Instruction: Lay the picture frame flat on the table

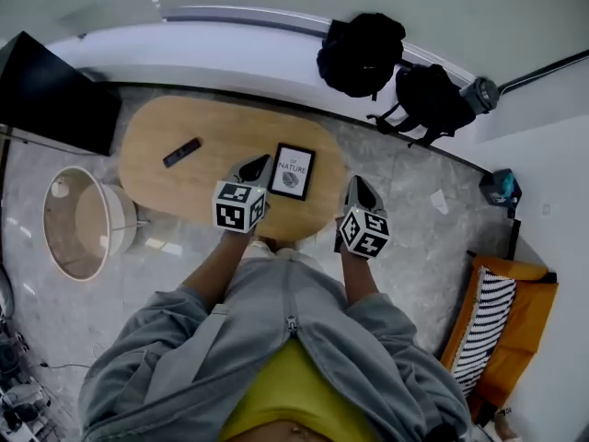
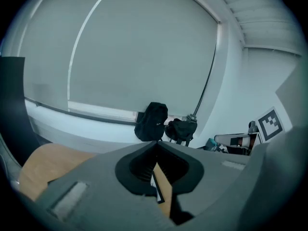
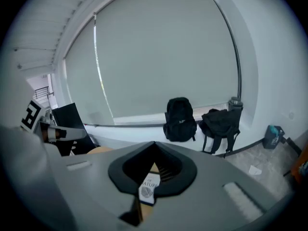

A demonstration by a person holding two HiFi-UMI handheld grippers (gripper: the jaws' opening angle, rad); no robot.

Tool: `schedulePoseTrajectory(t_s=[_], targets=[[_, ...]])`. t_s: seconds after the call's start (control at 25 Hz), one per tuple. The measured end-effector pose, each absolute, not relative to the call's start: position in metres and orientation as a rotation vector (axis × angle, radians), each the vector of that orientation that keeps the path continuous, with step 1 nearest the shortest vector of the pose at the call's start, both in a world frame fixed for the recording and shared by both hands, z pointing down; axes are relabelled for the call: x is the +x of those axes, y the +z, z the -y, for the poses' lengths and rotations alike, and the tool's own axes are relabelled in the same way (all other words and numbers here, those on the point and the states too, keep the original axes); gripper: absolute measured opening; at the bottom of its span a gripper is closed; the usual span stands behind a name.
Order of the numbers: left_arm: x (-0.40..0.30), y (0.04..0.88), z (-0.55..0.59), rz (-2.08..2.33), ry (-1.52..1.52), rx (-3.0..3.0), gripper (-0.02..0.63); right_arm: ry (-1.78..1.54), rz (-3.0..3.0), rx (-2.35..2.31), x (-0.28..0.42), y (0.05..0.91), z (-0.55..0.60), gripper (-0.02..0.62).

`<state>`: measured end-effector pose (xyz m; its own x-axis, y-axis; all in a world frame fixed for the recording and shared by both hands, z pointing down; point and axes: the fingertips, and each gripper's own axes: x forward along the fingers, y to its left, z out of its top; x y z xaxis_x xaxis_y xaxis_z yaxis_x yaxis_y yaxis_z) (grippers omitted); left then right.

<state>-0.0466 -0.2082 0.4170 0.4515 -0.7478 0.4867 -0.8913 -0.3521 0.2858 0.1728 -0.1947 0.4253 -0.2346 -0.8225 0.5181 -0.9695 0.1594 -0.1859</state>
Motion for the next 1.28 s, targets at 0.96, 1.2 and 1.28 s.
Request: schedulePoseTrajectory(t_s=[0.96, 1.2, 1.28], targets=[[-0.046, 0.151, 0.186, 1.659, -0.084, 2.647, 0.005, -0.091, 2.579, 1.785, 0.126, 0.164, 0.184, 0.002], [-0.045, 0.159, 0.181, 1.650, -0.060, 2.642, 0.005, -0.090, 2.586, 1.777, 0.126, 0.166, 0.178, 0.002], [-0.044, 0.159, 0.182, 1.647, -0.059, 2.648, 0.005, -0.098, 2.584, 1.776, 0.127, 0.166, 0.178, 0.002]])
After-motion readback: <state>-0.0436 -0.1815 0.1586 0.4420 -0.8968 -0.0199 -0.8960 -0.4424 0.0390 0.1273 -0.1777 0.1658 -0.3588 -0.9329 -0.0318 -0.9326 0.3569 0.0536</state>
